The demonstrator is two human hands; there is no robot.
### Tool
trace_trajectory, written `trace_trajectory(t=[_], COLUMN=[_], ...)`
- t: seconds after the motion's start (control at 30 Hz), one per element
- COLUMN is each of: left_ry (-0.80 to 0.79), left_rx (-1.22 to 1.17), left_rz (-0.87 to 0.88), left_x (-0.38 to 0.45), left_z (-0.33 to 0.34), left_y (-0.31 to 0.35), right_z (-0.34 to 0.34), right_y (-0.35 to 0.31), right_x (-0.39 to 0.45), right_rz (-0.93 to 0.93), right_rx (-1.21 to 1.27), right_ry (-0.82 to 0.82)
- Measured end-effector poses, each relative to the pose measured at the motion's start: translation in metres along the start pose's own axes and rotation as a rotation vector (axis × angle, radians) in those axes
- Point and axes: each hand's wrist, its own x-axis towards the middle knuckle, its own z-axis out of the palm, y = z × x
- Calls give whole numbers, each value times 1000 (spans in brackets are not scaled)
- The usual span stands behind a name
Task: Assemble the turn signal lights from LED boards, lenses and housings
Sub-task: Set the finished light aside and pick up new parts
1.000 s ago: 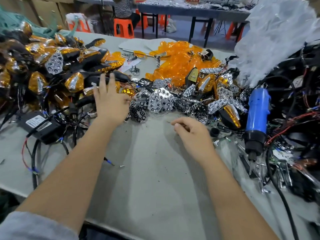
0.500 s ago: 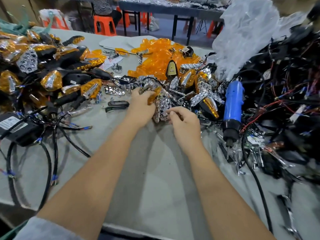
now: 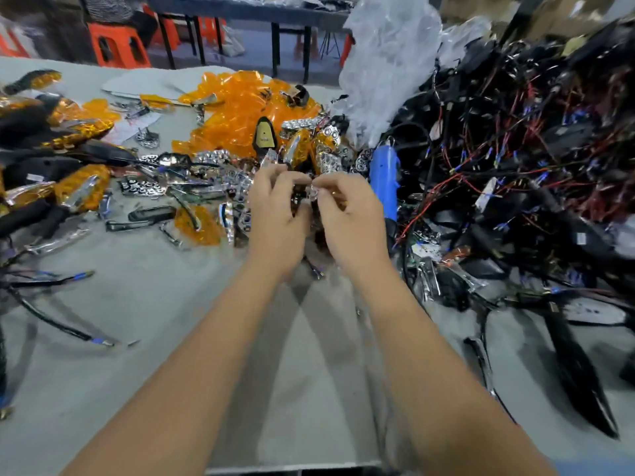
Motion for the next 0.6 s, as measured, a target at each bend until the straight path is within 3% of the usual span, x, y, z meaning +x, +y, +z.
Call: trace_trajectory(t=[0.17,0.37,0.47,0.6], left_ry=[-176,-82,-138,-162], left_rx=[-45,-304,-277,-266], left_rz=[-65,-331,-347,-345], left_x=[-12,-12,-16,-17], left_z=[32,24,25,25], left_y=[4,-7,-9,-7], right_z=[-61,-104,-104,-103], right_y=[23,62,74,84], right_x=[21,24,24,26], right_rz=[136,517,633,541], right_rx=[-346,-505,-566,-711], right_ry=[153,460,434,362])
